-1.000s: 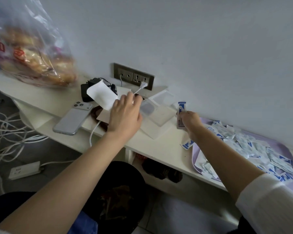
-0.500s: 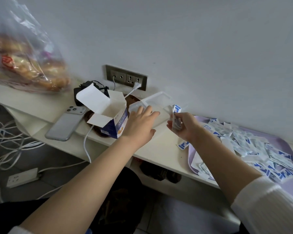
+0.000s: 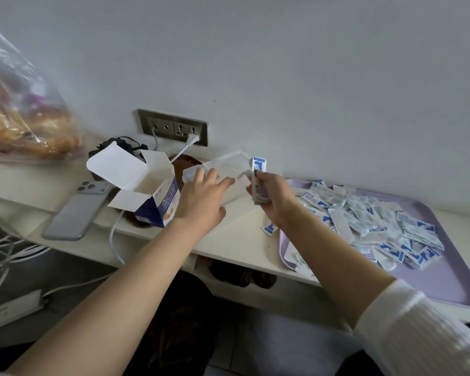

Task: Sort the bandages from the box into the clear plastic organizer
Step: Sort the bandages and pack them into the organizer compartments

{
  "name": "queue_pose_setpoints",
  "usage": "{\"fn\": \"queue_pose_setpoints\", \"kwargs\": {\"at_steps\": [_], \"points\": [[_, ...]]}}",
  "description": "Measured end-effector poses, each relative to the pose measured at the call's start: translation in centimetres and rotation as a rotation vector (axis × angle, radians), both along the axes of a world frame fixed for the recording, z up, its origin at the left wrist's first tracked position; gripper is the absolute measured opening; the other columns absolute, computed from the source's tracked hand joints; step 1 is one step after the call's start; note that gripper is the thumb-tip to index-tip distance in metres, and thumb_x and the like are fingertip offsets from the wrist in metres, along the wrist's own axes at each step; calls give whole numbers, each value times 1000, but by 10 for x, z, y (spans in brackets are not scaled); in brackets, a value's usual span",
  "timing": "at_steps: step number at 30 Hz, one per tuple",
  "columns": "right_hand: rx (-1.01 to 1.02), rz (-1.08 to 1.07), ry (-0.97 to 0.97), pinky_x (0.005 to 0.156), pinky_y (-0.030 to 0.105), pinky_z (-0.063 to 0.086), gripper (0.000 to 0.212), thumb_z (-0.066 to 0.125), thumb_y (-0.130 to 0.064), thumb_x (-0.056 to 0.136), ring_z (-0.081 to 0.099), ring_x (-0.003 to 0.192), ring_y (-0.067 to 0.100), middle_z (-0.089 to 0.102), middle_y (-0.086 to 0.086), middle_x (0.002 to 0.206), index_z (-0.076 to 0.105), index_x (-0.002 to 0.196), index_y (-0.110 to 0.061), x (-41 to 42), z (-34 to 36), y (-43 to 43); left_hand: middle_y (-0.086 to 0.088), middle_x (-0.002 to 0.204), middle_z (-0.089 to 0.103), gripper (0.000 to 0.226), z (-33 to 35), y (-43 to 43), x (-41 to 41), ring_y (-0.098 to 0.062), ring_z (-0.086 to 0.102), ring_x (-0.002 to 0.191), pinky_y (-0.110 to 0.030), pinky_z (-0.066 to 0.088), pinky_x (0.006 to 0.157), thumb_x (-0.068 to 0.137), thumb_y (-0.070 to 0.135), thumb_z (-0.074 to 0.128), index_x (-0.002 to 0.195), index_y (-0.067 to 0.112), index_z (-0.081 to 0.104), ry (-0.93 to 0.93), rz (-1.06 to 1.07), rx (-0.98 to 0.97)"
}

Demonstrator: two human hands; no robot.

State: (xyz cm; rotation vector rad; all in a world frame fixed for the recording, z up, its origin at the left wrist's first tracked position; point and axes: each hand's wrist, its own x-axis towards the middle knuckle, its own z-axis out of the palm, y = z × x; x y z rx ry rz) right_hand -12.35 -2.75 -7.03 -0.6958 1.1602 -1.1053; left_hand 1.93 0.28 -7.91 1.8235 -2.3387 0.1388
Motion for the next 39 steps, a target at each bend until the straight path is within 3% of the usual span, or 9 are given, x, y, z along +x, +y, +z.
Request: {"fn": "queue_pose_setpoints", "kwargs": {"at_steps": [5,11,17,20,23,26,30,35,39], "points": [[-43,64,189,54,24,42,20,43,-21,97,52,62,13,57,2,75,60,101,-11,3,16,-5,-5,141,33,63,2,2,0,-27,28,129,-39,41,99,88,39,57,143,27,28,-24,-4,21],[-168,76,218,56,22,40,26,42,-19,99,52,63,12,57,3,76,58,80,-14,1,38,-15,-5,143,34,62,3,6,1,-26,29,130,-39,35,101,90,43,53,143,23,29,1,1,8],[-222,59,182,58,23,40,28,41,-18,99,52,65,15,56,3,76,58,76,-15,2,46,-23,-3,137,40,60,7,6,2,-24,32,128,-37,29,102,89,38,57,141,21,33,32,-6,-58],[-269,56,150,59,23,41,28,42,-19,99,54,69,17,56,4,77,57,76,-15,4,52,-28,-7,118,58,49,18,3,5,-29,47,113,-40,38,91,82,27,66,127,13,51,23,-30,-162],[-323,1,239,67,28,46,27,41,-20,98,60,75,19,59,1,75,56,76,-16,4,51,-28,-13,88,66,29,33,0,12,-34,60,81,-39,47,66,73,11,72,100,6,63,127,-4,-350],[-346,3,502,66,29,48,30,42,-21,97,62,69,18,61,0,72,55,71,-15,6,41,-20,-13,106,62,23,51,-3,17,-37,59,86,-39,44,65,87,9,60,110,8,59,399,132,-362],[-355,322,973,55,26,40,34,41,-28,96,50,57,16,61,-4,67,67,82,-11,9,15,-7,-14,114,55,21,50,-9,25,-36,56,93,-39,42,73,90,3,52,111,5,57,576,164,-408],[-276,374,1025,50,20,37,27,39,-24,94,45,52,8,68,-3,81,60,83,-13,3,-4,0,-11,134,39,41,32,0,25,-30,53,109,-31,42,85,86,-9,49,124,7,50,563,129,-358],[-268,347,1047,48,22,35,26,39,-22,93,44,51,8,72,1,87,54,74,-16,-5,-8,2,-6,132,40,34,5,15,10,-28,48,113,-37,44,87,88,4,54,121,12,52,444,73,-177]]}}
